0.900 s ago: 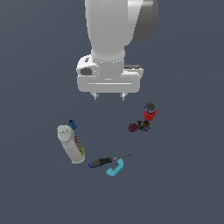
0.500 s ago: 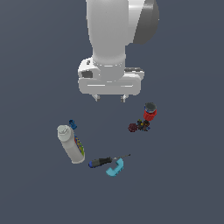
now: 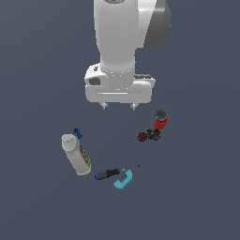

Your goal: Pick up a designated object from a clutter of objects.

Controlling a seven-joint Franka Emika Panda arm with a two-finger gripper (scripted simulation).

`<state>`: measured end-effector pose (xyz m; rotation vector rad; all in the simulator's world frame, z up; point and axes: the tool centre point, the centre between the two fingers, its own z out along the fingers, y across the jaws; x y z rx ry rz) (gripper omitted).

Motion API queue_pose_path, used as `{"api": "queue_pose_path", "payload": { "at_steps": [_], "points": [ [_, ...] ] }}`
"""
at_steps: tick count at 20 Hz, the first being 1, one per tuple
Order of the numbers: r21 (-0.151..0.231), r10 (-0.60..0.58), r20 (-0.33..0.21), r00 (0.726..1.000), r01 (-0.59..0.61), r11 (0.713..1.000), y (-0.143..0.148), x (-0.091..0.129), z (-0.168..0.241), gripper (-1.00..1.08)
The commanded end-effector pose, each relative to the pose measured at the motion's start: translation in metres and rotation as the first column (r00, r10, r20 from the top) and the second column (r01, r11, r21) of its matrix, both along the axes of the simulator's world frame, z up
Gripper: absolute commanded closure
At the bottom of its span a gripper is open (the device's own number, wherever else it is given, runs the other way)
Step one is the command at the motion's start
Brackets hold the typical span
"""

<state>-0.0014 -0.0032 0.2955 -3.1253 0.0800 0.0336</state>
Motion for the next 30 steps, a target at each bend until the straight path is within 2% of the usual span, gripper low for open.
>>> {"api": "queue_pose_path", "payload": {
  "at_steps": [1, 8, 15, 23, 30],
  "points": [
    [-0.001, 0.002, 0.000, 1.000, -0.002, 1.000, 0.004, 0.000, -0.004, -0.92],
    [-0.009, 0.015, 0.002, 1.000, -0.015, 1.000, 0.029, 0.002, -0.033, -0.92],
    [-0.019, 0.042, 0.008, 0.999, -0.042, 0.999, 0.077, -0.002, -0.085, -0.92],
    [-0.022, 0.083, 0.016, 0.996, -0.082, 0.996, 0.144, -0.026, -0.157, -0.92],
    [-0.018, 0.106, 0.020, 0.994, -0.106, 0.994, 0.179, -0.048, -0.195, -0.92]
  ]
}}
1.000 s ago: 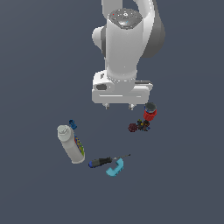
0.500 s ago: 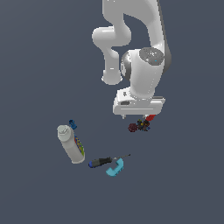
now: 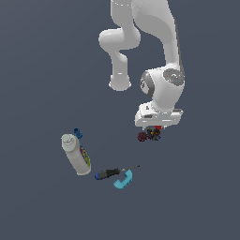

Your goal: Pick up a designated object from a clutter of objects.

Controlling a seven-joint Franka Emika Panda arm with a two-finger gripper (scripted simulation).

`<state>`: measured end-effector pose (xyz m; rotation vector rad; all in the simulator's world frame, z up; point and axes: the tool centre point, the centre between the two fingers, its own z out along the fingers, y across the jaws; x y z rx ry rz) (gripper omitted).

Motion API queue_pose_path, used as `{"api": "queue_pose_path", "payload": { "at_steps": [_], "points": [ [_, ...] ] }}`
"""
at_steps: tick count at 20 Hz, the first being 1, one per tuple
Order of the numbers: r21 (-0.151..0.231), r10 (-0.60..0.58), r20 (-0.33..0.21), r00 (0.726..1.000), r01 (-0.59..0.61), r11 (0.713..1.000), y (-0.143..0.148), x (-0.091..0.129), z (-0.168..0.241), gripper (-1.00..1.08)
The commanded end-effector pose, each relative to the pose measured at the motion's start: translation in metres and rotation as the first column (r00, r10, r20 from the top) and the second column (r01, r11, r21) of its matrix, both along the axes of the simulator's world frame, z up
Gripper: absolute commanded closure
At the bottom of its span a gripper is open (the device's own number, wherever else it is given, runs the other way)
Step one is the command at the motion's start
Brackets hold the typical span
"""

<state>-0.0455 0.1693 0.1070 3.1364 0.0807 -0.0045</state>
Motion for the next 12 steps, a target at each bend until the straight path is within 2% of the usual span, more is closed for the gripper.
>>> {"api": "queue_pose_path", "payload": {
  "at_steps": [1, 12],
  "points": [
    [0.002, 0.005, 0.002, 1.000, -0.005, 1.000, 0.009, -0.007, -0.010, -0.92],
    [0.004, 0.013, 0.002, 1.000, -0.013, 1.000, 0.018, -0.014, -0.023, -0.92]
  ]
}}
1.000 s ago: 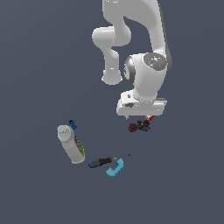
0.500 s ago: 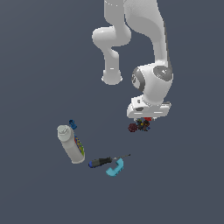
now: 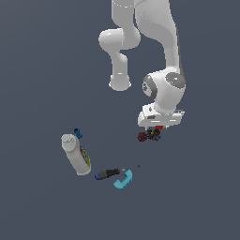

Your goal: Pick up a designated object from a clutter of objects.

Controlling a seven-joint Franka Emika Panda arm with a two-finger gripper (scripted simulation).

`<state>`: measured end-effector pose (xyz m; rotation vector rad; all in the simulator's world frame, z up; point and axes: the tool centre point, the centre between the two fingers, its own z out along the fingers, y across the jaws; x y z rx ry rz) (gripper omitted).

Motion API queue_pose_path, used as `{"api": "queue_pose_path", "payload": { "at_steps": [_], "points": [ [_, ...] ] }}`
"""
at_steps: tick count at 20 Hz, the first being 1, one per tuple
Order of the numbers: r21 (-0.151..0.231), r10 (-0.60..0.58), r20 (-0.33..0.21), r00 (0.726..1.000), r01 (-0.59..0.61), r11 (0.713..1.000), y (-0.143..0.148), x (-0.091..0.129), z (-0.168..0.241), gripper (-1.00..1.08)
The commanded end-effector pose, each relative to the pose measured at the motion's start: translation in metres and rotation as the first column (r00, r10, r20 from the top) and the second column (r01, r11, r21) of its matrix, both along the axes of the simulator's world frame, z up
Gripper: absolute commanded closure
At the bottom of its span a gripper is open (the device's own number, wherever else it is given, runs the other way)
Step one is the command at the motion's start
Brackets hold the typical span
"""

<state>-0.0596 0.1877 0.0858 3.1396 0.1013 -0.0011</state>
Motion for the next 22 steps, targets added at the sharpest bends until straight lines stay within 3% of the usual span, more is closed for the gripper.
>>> {"api": "queue_pose_path", "payload": {
  "at_steps": [1, 16, 17, 22],
  "points": [
    [0.000, 0.000, 0.000, 1.000, 0.000, 1.000, 0.000, 0.000, -0.004, -0.92],
    [0.000, 0.000, 0.000, 1.000, 0.000, 1.000, 0.001, -0.001, -0.050, -0.92],
    [0.000, 0.000, 0.000, 1.000, 0.000, 1.000, 0.001, -0.001, -0.050, 1.08],
    [0.000, 0.000, 0.000, 1.000, 0.000, 1.000, 0.001, -0.001, -0.050, 1.08]
  ]
}}
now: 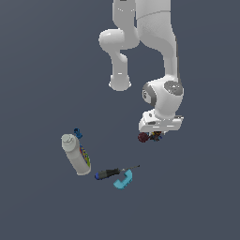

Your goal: Pick up a designated object from a clutter of objects.

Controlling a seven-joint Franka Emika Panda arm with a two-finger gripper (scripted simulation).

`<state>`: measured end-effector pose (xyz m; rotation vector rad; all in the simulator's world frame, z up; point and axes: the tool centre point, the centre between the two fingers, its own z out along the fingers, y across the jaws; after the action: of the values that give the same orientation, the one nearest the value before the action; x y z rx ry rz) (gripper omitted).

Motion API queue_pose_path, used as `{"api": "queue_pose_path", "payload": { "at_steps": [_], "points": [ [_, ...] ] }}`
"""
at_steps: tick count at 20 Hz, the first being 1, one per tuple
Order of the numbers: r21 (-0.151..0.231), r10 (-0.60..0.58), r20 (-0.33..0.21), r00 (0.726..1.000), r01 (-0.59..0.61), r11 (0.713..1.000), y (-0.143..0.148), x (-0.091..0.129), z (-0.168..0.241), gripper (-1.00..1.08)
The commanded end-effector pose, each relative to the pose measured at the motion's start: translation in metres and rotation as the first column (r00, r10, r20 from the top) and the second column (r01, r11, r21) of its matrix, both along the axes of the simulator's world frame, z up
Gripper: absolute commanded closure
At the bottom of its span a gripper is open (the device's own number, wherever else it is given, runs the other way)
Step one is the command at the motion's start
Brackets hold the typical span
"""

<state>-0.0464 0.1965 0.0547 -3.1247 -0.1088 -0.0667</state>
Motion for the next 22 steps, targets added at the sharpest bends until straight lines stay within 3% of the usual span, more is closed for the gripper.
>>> {"api": "queue_pose_path", "payload": {
  "at_steps": [1, 4, 5, 14, 22],
  "points": [
    [-0.016, -0.006, -0.043, 0.999, 0.005, 1.000, -0.008, -0.014, -0.019, 1.08],
    [-0.016, -0.006, -0.043, 0.999, 0.005, 1.000, -0.008, -0.014, -0.019, 1.08],
    [0.001, -0.001, -0.001, 1.000, 0.001, 1.000, 0.000, 0.000, 0.000, 1.08],
    [0.000, -0.001, -0.003, 1.000, 0.001, 1.000, -0.007, -0.004, 0.016, 1.08],
    [-0.002, -0.002, -0.008, 1.000, 0.002, 1.000, -0.025, -0.013, 0.059, 1.08]
  ]
}}
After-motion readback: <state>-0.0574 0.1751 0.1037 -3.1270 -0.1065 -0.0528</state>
